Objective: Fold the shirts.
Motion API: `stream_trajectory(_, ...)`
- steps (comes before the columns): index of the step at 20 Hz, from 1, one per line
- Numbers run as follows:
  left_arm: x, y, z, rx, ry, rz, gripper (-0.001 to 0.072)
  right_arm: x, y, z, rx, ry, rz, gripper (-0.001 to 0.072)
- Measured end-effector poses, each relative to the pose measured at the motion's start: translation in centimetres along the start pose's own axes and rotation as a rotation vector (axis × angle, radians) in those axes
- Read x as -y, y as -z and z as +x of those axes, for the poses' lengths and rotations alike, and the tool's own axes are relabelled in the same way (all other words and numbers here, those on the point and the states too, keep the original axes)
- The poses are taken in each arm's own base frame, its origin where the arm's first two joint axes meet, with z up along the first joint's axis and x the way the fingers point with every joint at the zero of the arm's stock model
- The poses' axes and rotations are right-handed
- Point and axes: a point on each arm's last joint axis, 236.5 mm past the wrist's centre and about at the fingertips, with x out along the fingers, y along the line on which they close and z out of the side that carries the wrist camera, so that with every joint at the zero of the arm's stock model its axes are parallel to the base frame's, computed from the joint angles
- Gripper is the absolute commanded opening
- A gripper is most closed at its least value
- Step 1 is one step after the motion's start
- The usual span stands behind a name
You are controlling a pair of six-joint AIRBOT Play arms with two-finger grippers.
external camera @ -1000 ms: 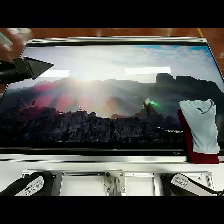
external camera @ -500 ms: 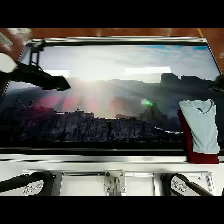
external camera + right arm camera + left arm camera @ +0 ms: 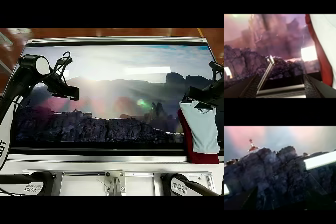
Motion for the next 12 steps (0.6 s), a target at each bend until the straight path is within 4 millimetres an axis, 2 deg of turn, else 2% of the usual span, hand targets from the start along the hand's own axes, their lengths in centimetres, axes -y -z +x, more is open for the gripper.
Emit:
stream_trajectory(7, -0.09, 0.71, 0.44, -0.039, -0.009, 0.001, 0.0705, -0.12, 0.32, 0.15, -0.015, -0.001, -0.002, 0.0677)
stream_trajectory(12, -0.17, 0.4, 0.48, -0.027, -0.012, 0.004, 0.0704, -0.19, 0.35, 0.16, -0.016, -0.002, -0.004, 0.0677)
